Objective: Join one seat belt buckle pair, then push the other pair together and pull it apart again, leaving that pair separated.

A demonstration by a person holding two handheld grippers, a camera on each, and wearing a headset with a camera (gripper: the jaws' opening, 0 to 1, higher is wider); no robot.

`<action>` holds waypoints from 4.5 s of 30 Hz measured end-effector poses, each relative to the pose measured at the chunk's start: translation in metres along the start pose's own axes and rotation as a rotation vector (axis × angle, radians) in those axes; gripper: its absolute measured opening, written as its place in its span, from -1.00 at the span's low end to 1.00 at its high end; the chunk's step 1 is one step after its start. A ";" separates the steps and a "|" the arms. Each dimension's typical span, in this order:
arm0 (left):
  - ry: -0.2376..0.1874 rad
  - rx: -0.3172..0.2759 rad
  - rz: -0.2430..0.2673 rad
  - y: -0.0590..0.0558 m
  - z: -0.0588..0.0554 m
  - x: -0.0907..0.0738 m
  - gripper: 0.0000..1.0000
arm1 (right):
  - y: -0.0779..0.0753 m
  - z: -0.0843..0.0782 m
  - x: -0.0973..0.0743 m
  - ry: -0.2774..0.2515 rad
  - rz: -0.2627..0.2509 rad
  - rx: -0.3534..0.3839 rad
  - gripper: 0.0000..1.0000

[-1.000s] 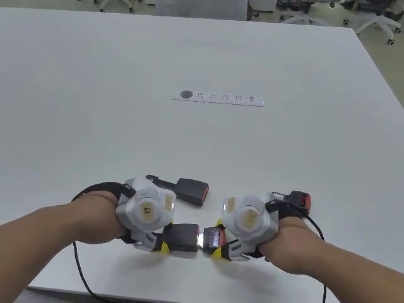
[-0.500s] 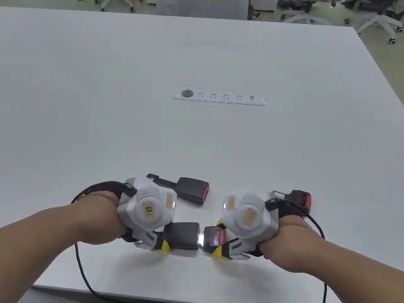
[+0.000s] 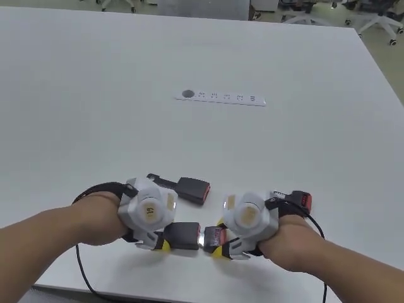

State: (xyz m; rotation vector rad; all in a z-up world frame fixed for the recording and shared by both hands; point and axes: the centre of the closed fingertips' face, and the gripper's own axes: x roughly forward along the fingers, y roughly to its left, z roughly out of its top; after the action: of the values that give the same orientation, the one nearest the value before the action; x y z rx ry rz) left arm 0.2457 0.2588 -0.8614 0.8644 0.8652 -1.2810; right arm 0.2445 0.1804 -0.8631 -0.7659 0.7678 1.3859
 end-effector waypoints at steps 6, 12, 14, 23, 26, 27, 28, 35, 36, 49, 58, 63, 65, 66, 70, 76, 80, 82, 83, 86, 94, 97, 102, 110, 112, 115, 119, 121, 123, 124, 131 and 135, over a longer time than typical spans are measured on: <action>0.022 -0.013 0.005 -0.001 0.002 0.000 -0.38 | 0.000 0.000 0.000 0.013 -0.009 -0.007 -0.33; 0.043 -0.006 0.001 0.000 0.001 0.001 -0.36 | 0.000 0.001 0.000 0.023 -0.012 -0.013 -0.31; 0.054 -0.054 0.003 0.001 -0.002 0.000 -0.35 | 0.000 0.001 0.000 0.019 -0.008 -0.010 -0.30; 0.003 -0.087 0.074 0.013 -0.003 -0.051 -0.25 | 0.004 0.004 -0.036 -0.049 -0.034 0.024 -0.03; -0.003 -0.077 0.084 0.014 0.003 -0.056 -0.24 | 0.006 0.009 -0.039 -0.056 -0.037 0.014 -0.03; -0.006 -0.077 0.085 0.013 0.005 -0.056 -0.24 | 0.006 0.011 -0.040 -0.060 -0.037 0.010 -0.03; -0.009 -0.071 0.086 0.013 0.009 -0.056 -0.24 | 0.006 0.014 -0.041 -0.062 -0.037 0.011 -0.03; -0.014 -0.039 0.081 0.013 0.023 -0.051 -0.26 | 0.002 0.015 -0.048 -0.060 -0.037 -0.004 -0.05; -0.013 -0.036 0.082 0.014 0.024 -0.051 -0.26 | 0.001 0.014 -0.049 -0.060 -0.037 -0.004 -0.06; -0.006 0.011 0.071 0.051 0.036 -0.040 -0.28 | -0.036 -0.017 -0.067 -0.023 -0.078 0.019 -0.01; -0.008 0.030 0.076 0.095 0.049 -0.031 -0.26 | -0.077 -0.054 -0.085 0.010 -0.108 0.051 -0.02; -0.012 0.025 0.078 0.112 0.054 -0.025 -0.24 | -0.100 -0.075 -0.094 0.031 -0.131 0.057 -0.02; -0.008 0.033 0.078 0.114 0.056 -0.023 -0.24 | -0.105 -0.081 -0.096 0.037 -0.131 0.059 -0.02; -0.008 0.038 0.076 0.114 0.057 -0.022 -0.23 | -0.109 -0.086 -0.097 0.042 -0.135 0.067 -0.03; 0.002 0.054 0.057 0.109 0.059 -0.017 -0.22 | -0.107 -0.095 -0.100 0.058 -0.127 0.068 -0.03; 0.018 0.080 0.039 0.110 0.052 -0.007 -0.18 | -0.108 -0.112 -0.102 0.070 -0.119 0.082 -0.05; 0.020 0.077 0.030 0.110 0.050 -0.008 -0.17 | -0.113 -0.121 -0.104 0.069 -0.131 0.097 -0.06; 0.025 0.074 0.023 0.111 0.046 -0.007 -0.16 | -0.114 -0.128 -0.104 0.077 -0.131 0.104 -0.07; 0.027 0.074 0.019 0.111 0.042 -0.006 -0.15 | -0.114 -0.133 -0.105 0.084 -0.128 0.106 -0.07; 0.038 0.075 0.013 0.112 0.036 -0.002 -0.15 | -0.112 -0.143 -0.109 0.096 -0.131 0.117 -0.08; 0.118 0.125 0.018 0.116 0.022 0.009 -0.15 | -0.106 -0.156 -0.109 0.134 -0.119 0.136 -0.15; 0.106 0.123 0.006 0.114 0.022 0.013 -0.18 | -0.106 -0.157 -0.108 0.142 -0.111 0.147 -0.24; 0.104 0.117 -0.005 0.111 0.019 0.018 -0.34 | -0.106 -0.156 -0.107 0.141 -0.103 0.147 -0.33; 0.097 0.094 -0.001 0.112 0.019 0.017 -0.37 | -0.107 -0.155 -0.106 0.147 -0.074 0.107 -0.37; 0.095 0.092 0.002 0.112 0.020 0.017 -0.37 | -0.107 -0.155 -0.106 0.151 -0.072 0.100 -0.37; 0.095 0.087 0.010 0.112 0.019 0.017 -0.37 | -0.108 -0.153 -0.105 0.160 -0.080 0.082 -0.36; 0.092 0.079 0.020 0.113 0.019 0.016 -0.37 | -0.109 -0.145 -0.101 0.158 -0.093 0.063 -0.36; 0.088 0.083 0.024 0.113 0.020 0.016 -0.37 | -0.108 -0.139 -0.097 0.158 -0.091 0.056 -0.36; 0.086 0.084 0.026 0.112 0.020 0.015 -0.37 | -0.106 -0.133 -0.093 0.160 -0.085 0.040 -0.36; 0.086 0.085 0.026 0.112 0.020 0.015 -0.37 | -0.106 -0.129 -0.091 0.159 -0.082 0.036 -0.37; 0.088 0.080 0.024 0.114 0.020 0.015 -0.37 | -0.107 -0.104 -0.073 0.146 -0.077 0.015 -0.37; 0.085 0.076 0.024 0.115 0.019 0.015 -0.37 | -0.106 -0.091 -0.065 0.142 -0.073 0.013 -0.37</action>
State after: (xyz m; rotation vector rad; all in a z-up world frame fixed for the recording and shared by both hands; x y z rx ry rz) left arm 0.3628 0.2448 -0.8606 0.9925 0.8753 -1.2697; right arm 0.3455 0.0646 -0.8570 -0.8802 0.8504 1.2703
